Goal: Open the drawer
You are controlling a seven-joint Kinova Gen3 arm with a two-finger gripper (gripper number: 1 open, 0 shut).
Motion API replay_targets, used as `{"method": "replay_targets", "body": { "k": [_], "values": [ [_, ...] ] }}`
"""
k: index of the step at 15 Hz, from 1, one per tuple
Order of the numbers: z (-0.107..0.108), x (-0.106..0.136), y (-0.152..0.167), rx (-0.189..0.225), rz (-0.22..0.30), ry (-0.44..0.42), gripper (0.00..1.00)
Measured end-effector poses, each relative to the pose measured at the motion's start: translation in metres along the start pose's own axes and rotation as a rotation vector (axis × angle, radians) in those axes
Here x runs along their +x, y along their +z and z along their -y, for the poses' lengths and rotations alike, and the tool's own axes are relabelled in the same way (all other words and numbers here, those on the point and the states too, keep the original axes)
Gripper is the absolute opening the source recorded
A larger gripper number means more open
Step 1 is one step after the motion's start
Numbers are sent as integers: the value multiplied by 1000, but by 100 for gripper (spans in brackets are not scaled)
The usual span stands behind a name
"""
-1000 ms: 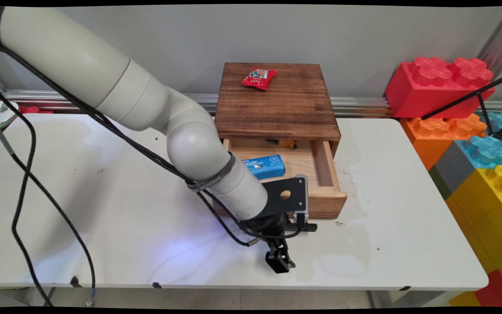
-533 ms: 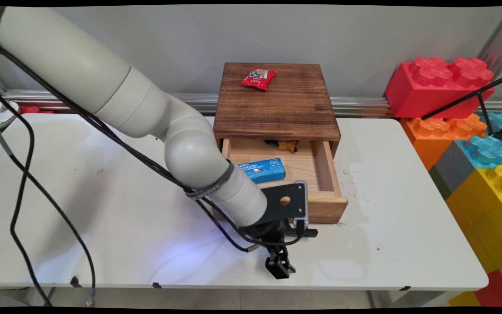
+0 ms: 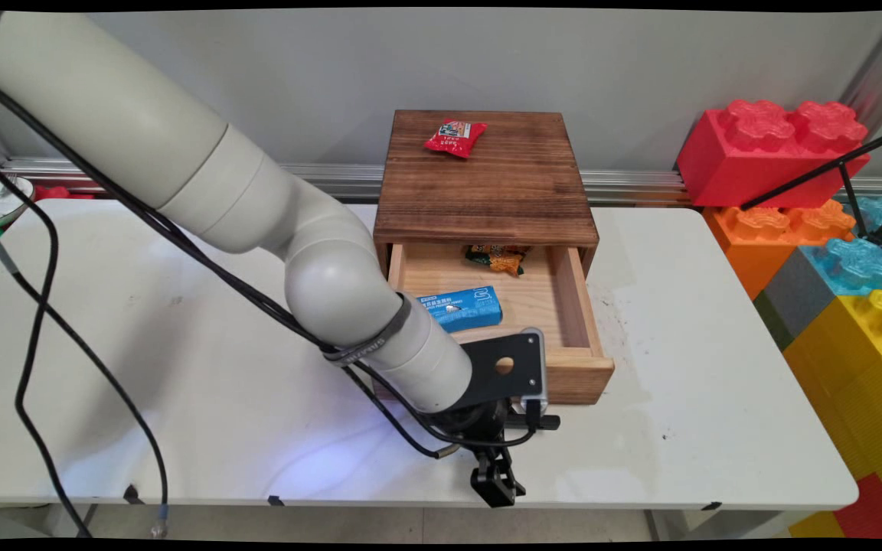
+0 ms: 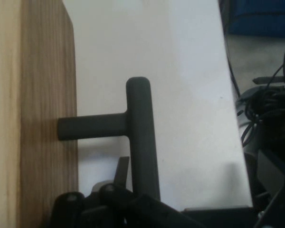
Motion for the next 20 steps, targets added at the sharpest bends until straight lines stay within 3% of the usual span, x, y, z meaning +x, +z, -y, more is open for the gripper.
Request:
{"method": "replay_targets", "body": {
  "k": [20],
  "values": [
    [-30, 1, -10, -36, -17, -14, 100]
  ]
}}
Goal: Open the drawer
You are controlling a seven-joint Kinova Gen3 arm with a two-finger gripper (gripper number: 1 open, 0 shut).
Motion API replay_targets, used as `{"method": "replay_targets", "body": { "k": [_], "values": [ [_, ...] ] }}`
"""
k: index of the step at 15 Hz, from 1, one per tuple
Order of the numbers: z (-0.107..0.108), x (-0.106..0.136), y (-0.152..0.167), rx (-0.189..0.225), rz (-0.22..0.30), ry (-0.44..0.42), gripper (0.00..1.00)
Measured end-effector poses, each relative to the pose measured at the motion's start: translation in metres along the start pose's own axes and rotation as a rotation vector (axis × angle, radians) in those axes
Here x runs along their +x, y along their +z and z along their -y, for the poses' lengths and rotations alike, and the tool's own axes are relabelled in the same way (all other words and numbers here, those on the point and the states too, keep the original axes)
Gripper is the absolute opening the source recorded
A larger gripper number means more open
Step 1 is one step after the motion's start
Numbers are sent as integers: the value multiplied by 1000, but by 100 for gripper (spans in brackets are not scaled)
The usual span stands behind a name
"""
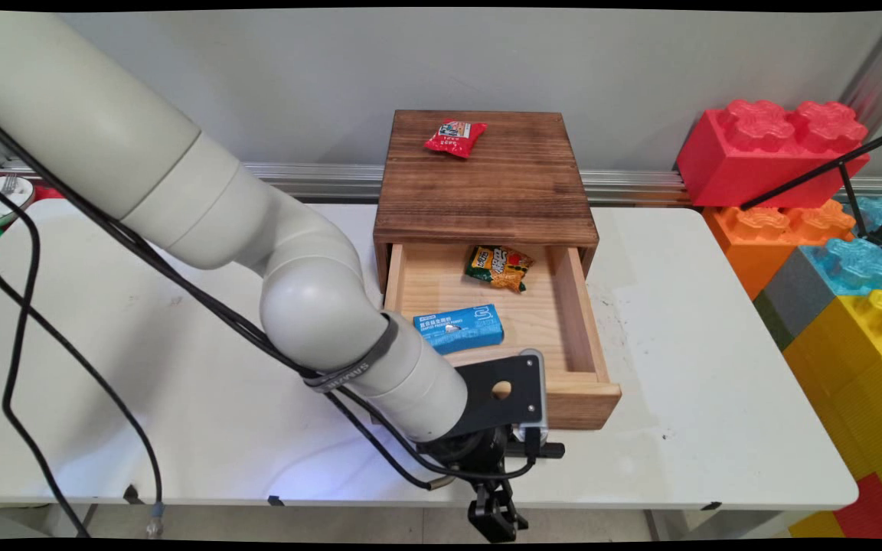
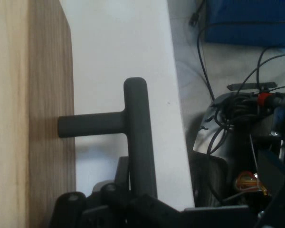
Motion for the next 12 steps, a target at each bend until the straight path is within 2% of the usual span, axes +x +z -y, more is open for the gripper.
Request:
{"method": "replay_targets", "body": {
  "k": [12],
  "values": [
    [-15, -2, -2, -21, -1, -2, 100]
  ]
}}
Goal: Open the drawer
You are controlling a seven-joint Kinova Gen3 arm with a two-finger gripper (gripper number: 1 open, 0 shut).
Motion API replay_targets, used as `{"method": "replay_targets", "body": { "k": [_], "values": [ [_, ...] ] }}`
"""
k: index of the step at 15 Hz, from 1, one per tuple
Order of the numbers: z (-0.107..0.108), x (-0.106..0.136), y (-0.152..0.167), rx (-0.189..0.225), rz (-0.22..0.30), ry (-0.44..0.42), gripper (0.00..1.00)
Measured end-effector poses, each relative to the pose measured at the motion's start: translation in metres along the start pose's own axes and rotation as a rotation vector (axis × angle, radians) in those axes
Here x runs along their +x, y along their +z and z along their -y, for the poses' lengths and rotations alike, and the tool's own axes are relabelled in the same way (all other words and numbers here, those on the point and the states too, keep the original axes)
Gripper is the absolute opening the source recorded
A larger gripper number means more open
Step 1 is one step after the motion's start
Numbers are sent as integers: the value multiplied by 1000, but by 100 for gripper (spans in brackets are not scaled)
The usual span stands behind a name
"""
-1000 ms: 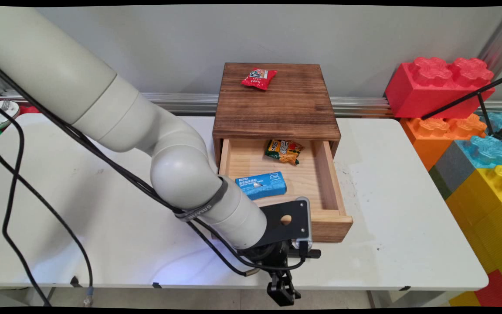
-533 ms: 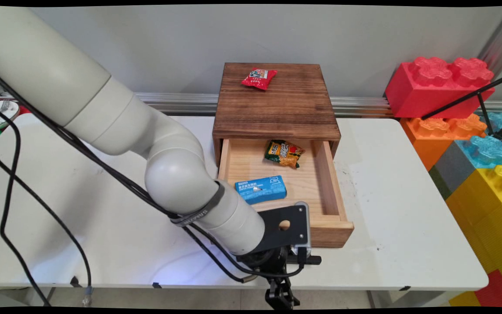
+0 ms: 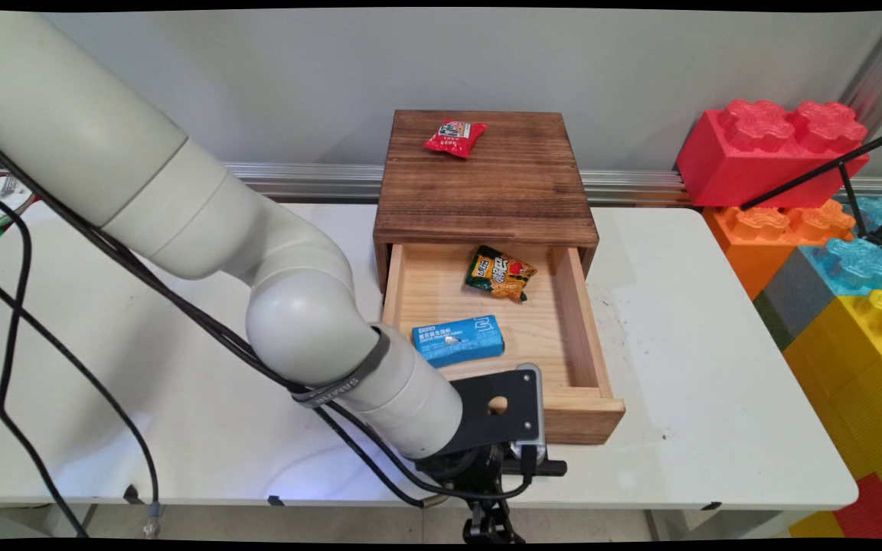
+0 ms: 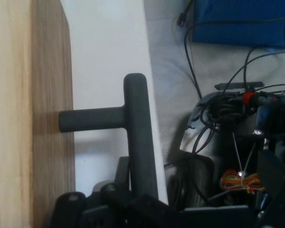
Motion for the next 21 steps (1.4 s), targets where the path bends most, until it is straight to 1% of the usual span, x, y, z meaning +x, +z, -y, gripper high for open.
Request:
{"method": "replay_targets", "body": {
  "k": [21],
  "values": [
    [-15, 0, 0, -21, -9, -5, 100]
  ]
}}
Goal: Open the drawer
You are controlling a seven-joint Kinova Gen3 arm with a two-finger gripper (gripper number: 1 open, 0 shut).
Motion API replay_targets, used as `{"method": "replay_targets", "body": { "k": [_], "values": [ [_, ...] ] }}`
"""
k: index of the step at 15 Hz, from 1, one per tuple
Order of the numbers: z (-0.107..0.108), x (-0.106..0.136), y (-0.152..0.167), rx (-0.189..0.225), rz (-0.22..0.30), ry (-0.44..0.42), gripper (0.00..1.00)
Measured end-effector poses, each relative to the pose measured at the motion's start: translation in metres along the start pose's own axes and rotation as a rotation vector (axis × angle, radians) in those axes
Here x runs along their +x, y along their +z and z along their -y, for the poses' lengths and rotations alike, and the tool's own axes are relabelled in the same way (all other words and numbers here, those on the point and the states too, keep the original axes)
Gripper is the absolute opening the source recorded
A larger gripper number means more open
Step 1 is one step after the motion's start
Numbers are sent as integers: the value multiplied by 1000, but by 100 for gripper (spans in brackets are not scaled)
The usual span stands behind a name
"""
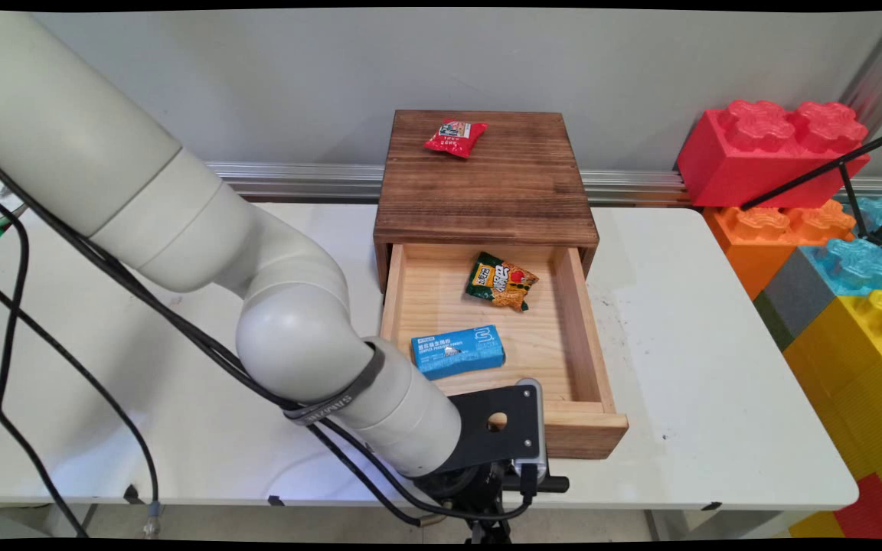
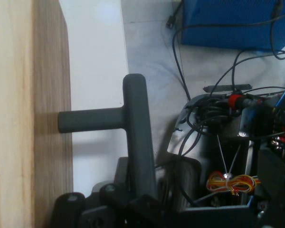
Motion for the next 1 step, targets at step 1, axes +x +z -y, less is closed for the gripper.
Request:
{"method": "replay_targets", "body": {
  "k": [1],
  "values": [
    [0, 0, -1, -1, 0, -1, 100]
  ]
}}
